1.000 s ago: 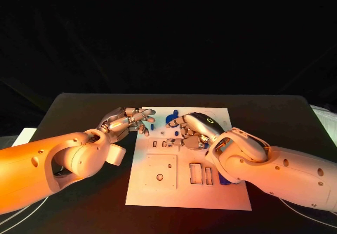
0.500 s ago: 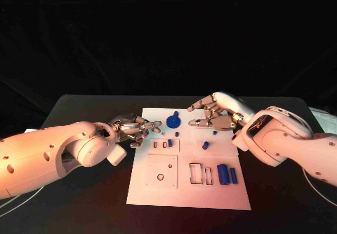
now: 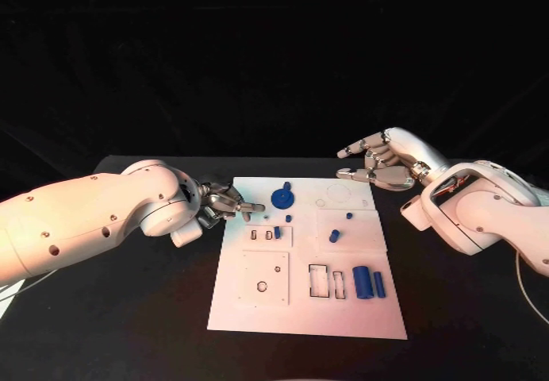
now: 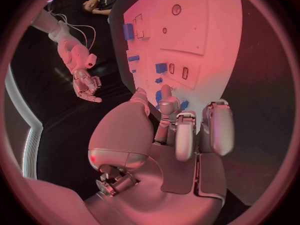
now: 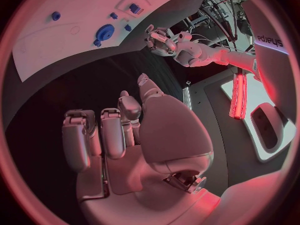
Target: Assemble the parts on the task board
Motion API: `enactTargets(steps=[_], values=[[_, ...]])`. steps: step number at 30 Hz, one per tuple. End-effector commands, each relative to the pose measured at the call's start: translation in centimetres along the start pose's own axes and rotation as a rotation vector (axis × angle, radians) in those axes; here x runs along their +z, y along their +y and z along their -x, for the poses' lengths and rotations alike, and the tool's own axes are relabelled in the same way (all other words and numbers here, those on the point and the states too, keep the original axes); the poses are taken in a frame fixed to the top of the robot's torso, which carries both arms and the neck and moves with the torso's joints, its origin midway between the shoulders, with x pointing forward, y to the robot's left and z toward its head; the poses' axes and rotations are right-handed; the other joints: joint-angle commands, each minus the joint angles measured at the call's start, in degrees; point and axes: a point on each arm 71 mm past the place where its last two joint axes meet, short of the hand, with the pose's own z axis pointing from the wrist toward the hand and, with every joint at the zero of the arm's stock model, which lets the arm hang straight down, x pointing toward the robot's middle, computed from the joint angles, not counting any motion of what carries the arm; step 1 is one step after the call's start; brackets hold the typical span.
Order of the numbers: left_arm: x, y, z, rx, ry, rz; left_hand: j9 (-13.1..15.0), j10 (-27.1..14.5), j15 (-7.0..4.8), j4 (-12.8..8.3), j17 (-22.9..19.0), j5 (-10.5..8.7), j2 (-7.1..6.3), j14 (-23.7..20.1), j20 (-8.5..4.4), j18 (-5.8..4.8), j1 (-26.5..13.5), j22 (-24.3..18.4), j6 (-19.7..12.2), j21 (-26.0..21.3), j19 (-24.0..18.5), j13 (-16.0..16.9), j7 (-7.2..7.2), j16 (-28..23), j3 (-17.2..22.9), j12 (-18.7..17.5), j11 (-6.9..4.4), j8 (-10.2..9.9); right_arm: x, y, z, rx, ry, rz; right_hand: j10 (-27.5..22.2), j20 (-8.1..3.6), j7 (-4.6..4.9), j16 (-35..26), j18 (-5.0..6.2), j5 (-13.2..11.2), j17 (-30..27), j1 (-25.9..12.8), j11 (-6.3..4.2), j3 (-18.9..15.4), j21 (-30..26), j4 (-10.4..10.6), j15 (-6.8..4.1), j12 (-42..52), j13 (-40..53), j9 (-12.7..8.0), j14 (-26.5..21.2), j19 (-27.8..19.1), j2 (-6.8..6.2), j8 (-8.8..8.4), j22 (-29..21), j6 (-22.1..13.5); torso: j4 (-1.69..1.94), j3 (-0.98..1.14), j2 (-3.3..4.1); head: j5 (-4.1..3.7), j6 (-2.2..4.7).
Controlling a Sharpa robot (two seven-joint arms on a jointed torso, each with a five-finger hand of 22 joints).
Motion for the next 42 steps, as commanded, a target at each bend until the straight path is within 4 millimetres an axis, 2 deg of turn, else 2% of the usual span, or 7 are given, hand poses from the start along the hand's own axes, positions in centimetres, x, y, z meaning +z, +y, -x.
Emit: enactTargets(steps=[1,6,9,14,16,28,42], values=[[0.5,-0.5,0.0,0.142,-0.012,0.081,0.7,0.19,-0.45,-0.01,15.06,-0.21,0.9,6.02,0.0,-0.74,-0.15,0.68,-0.69,0.47,0.57,0.06,0.03,0.17,-0.64,-0.1,0.03,0.45,0.2,-0.3,0.0,0.029,-0.006,-0.041,-0.32,-0.24,0.16,-0.34,-0.36,0.36,3.16,-0.25,-0.28,-0.51,-0.3,0.02,-0.41,-0.35,-0.07,0.09,3.45,1.08,0.34,0.17,7.95,0.41,-0.06,0.01,-0.19,0.07,-0.05],[1.4,-2.2,-0.4,0.175,-0.013,0.076,2.22,2.29,-0.7,0.07,15.06,-0.43,1.81,6.02,-0.24,-1.39,-1.97,3.89,-0.85,2.19,2.27,2.45,-0.27,0.17,-2.67,2.14,-0.26,1.3,0.3,-0.6,-0.2,0.021,0.015,-0.07,-0.45,-0.25,0.21,-0.55,-0.31,0.69,2.93,-0.55,-0.24,-0.98,-0.42,0.25,-0.4,-0.61,-0.28,0.03,3.39,0.93,0.2,-0.05,7.73,0.17,-0.02,0.06,-0.15,0.35,-0.24],[2.1,-3.1,-1.0,0.198,-0.003,0.077,2.77,2.9,-0.83,0.09,15.06,-0.54,1.97,6.02,-0.37,-1.55,-2.81,4.67,-0.96,2.61,2.68,3.19,-0.38,0.17,-3.72,2.83,-0.38,1.49,0.4,-0.7,-0.2,0.013,0.026,-0.087,-0.48,-0.24,0.22,-0.61,-0.31,0.71,2.86,-0.63,-0.23,-1.1,-0.44,0.3,-0.39,-0.66,-0.33,0.02,3.37,0.92,0.16,-0.09,7.71,0.12,0.11,0.04,-0.15,0.45,-0.33],[2.8,-4.1,-1.7,0.233,0.015,0.079,3.13,3.38,-0.92,0.07,15.06,-0.59,2.07,6.02,-0.48,-1.71,-3.39,5.47,-1.06,3.03,3.09,3.89,-0.46,0.17,-4.53,3.44,-0.46,1.56,0.5,-0.9,-0.4,0.004,0.039,-0.103,-0.48,-0.24,0.22,-0.61,-0.31,0.71,2.86,-0.63,-0.23,-1.1,-0.44,0.3,-0.39,-0.66,-0.33,0.02,3.37,0.92,0.16,-0.09,7.71,0.12,-0.12,0.03,-0.02,0.52,-0.49],[3.1,-4.3,-1.9,0.239,0.025,0.081,3.2,3.45,-0.93,0.04,15.06,-0.53,2.16,6.02,-0.49,-1.72,-3.38,5.53,-1.07,3.06,3.11,3.99,-0.47,0.17,-4.59,3.53,-0.47,1.58,0.5,-1.0,-0.4,0.0,0.046,-0.111,-0.53,-0.24,0.22,-0.69,-0.27,0.74,2.77,-0.7,-0.23,-1.21,-0.52,0.36,-0.39,-0.79,-0.42,0.01,3.35,0.82,0.13,-0.12,7.56,0.1,0.02,-0.01,-0.06,0.54,-0.56],[4.6,-5.2,-2.6,0.283,0.068,0.101,3.76,3.74,-0.96,-0.08,15.06,-0.5,2.21,6.02,-0.53,-1.77,-3.13,5.81,-1.07,3.21,3.25,4.49,-0.53,0.17,-5.24,3.98,-0.51,1.75,0.5,-1.0,-0.6,-0.008,0.064,-0.126,-0.56,-0.24,0.22,-0.75,-0.25,0.78,2.69,-0.72,-0.22,-1.26,-0.56,0.38,-0.38,-0.85,-0.47,0.01,3.33,0.77,0.12,-0.13,7.48,0.09,-0.13,0.02,-0.03,0.61,-0.89],[5.4,-5.6,-3.4,0.318,0.109,0.115,4.51,4.09,-1.05,-0.43,15.06,-0.43,2.46,6.02,-0.61,-1.87,-2.02,6.29,-0.91,3.45,3.47,5.09,-0.69,0.17,-5.61,4.53,-0.64,2.09,0.6,-1.0,-0.8,-0.008,0.07,-0.128,-0.57,-0.24,0.22,-0.76,-0.25,0.79,2.68,-0.73,-0.22,-1.27,-0.58,0.39,-0.38,-0.87,-0.49,0.01,3.33,0.75,0.12,-0.13,7.46,0.09,0.09,-0.03,-0.05,0.31,-1.47]])
